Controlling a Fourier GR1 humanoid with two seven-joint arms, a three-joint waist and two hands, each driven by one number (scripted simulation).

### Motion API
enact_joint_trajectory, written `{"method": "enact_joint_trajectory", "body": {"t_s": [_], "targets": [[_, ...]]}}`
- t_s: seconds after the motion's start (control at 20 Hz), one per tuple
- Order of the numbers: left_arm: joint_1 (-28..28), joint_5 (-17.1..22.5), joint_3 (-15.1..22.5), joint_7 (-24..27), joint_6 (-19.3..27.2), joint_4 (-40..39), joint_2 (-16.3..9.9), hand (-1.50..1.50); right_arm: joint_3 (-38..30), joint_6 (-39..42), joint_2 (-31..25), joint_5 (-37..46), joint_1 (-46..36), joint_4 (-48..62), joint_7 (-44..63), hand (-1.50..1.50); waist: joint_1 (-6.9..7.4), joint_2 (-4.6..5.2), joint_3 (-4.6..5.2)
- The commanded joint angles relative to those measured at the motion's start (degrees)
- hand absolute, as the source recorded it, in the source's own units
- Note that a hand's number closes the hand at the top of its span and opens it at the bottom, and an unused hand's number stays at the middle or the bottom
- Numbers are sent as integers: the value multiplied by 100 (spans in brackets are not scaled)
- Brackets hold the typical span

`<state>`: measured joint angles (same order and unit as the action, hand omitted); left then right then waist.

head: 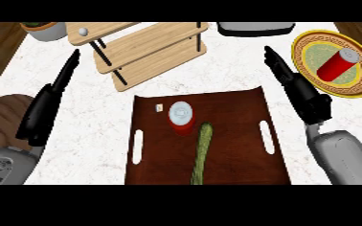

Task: Pick the squash from the tray and place it in the tiered shelf

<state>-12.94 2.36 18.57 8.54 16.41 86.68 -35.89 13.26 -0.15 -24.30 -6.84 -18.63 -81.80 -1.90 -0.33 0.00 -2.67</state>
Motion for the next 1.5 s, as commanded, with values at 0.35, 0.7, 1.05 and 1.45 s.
{"method": "enact_joint_trajectory", "body": {"t_s": [0.35,0.7,1.05,1.45], "targets": [[1497,1857,-548,-1439,76,-918,1091,0,-1096,-2253,-501,1013,1989,78,791,150,-673,-5,357],[1400,2319,-686,-1970,-331,-698,1062,0,-410,-2889,540,1007,4522,-2368,100,-150,-273,-70,277],[932,2188,-702,-1939,-235,-1111,1369,0,419,-2253,-310,1478,5667,-4559,1133,-150,-142,-13,284],[909,2125,-636,-2065,-425,-1003,1328,0,1431,-2095,-350,3396,4969,-5741,4253,-150,146,50,298]]}}
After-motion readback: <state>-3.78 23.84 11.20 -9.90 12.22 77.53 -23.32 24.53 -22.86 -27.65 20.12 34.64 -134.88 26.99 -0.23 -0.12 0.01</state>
